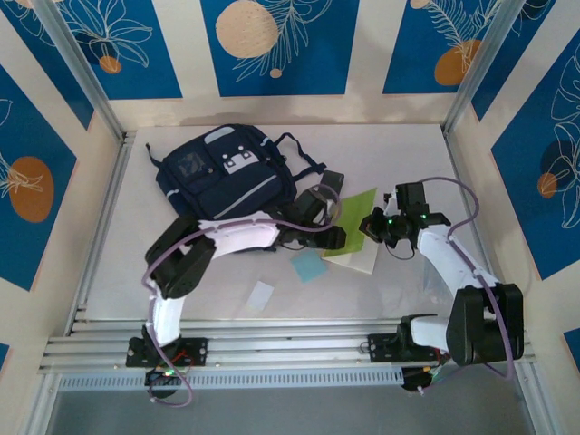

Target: Pack books, pencil case, and school supplies into a backpack

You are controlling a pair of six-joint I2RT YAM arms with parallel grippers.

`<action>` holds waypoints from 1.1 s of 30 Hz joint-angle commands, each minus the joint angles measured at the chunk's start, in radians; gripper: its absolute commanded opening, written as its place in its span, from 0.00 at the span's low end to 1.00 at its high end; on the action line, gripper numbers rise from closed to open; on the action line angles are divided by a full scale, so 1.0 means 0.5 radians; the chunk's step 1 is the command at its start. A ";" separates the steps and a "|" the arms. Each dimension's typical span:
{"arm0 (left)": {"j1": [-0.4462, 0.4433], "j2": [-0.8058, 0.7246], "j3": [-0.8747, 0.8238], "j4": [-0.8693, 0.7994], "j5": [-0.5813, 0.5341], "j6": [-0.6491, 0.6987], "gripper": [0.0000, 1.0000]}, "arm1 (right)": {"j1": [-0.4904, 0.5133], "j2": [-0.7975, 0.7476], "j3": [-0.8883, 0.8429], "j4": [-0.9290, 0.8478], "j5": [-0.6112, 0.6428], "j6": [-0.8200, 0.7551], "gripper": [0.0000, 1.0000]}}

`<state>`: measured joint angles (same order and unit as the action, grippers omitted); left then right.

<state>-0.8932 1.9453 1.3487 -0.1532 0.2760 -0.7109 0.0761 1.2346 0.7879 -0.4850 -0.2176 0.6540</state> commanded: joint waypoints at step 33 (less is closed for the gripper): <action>0.909 -1.186 -0.943 0.179 -0.353 -0.085 0.84 | 0.581 1.114 0.639 0.733 -0.641 0.212 0.00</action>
<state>-0.4423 1.3212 0.8871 -0.0673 0.1024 -0.7521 0.3878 1.7325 1.1625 -0.1539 -0.5247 0.7429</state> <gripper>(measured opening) 0.844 0.056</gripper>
